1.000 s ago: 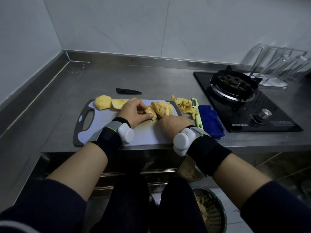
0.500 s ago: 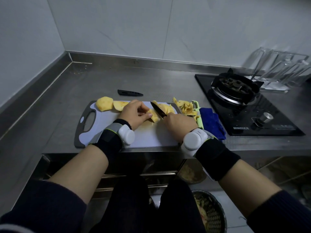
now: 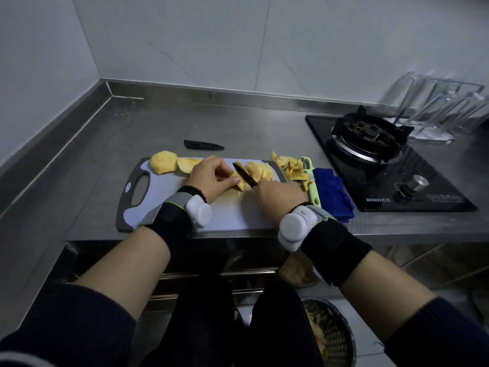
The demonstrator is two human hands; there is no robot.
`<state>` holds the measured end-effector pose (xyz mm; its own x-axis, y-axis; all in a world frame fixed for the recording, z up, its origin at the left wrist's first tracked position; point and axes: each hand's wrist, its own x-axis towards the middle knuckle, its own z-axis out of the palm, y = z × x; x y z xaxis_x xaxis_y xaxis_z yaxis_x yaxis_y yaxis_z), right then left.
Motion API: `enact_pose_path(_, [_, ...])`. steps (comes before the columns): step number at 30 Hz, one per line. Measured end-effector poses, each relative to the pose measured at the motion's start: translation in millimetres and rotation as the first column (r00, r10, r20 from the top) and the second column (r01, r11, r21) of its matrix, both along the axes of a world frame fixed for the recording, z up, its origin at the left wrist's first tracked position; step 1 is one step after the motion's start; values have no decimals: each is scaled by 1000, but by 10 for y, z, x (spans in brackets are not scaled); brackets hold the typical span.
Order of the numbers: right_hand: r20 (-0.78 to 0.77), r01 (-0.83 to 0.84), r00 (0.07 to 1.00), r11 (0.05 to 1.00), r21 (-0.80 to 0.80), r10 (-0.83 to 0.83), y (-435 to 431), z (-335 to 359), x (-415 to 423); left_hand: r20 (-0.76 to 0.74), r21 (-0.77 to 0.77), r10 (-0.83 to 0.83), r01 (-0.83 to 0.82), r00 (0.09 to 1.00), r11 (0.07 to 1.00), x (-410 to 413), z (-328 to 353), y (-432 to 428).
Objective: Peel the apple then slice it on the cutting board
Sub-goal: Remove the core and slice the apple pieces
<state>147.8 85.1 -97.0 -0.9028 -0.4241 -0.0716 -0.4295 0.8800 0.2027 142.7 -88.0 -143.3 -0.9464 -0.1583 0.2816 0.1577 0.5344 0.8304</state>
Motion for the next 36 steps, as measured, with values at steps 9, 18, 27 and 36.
enact_pose_path(9, [155, 58, 986, 997, 50, -65, 6, -56, -29, 6, 0, -4, 4, 1000, 1000, -3, -4, -6])
enact_pose_path(18, [148, 45, 988, 996, -78, -34, -15, -10, -105, -5, -38, -5, 5, 1000, 999, 7, -12, -11])
enact_pose_path(27, [-71, -10, 997, 997, -83, 5, 56, -27, -56, 0, 22, 21, -21, 1000, 1000, -7, -20, -16])
enact_pose_path(36, [-54, -32, 998, 998, -49, 30, 54, 51, 62, -5, 25, 10, -10, 1000, 1000, -14, -24, -22])
